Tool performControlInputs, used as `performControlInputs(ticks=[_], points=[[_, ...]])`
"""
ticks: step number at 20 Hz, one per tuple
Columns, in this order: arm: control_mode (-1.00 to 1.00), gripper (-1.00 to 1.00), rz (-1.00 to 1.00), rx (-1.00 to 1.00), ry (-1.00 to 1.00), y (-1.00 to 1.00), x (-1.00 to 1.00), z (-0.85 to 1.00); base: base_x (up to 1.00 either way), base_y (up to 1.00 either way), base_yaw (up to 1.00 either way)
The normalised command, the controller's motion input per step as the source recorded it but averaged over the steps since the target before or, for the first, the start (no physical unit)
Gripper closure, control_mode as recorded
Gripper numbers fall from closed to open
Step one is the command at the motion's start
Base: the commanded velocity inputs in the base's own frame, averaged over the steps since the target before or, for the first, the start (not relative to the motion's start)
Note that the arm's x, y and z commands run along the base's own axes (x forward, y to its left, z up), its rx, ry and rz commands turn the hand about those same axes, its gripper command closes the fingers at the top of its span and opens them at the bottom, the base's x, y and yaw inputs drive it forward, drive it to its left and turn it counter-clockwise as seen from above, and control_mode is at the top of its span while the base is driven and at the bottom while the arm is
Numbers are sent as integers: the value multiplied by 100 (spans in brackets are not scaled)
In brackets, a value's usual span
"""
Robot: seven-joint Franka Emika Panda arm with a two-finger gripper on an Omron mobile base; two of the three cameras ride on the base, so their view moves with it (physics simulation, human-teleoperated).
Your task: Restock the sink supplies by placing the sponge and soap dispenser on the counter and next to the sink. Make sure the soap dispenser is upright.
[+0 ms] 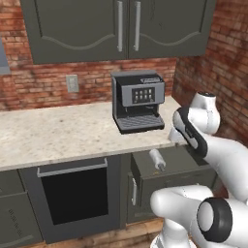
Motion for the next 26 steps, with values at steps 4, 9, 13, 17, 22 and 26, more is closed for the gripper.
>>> performControlInputs(ticks=[4, 9, 13, 17, 22, 26], points=[[-100, -100, 0, -14, 7, 0, 18, -88, 0, 0, 0], [-100, -100, 0, 0, -5, 0, 11, -50, 0, 0, 0], [-100, -100, 0, 2, -10, 0, 31, -39, 0, 0, 0], [-100, -100, 0, 4, -6, 0, 42, -33, 0, 0, 0], [-100, -100, 0, 0, 3, 0, 37, -43, 0, 0, 0], [-100, -100, 0, 0, 9, 0, 28, -32, 0, 0, 0]])
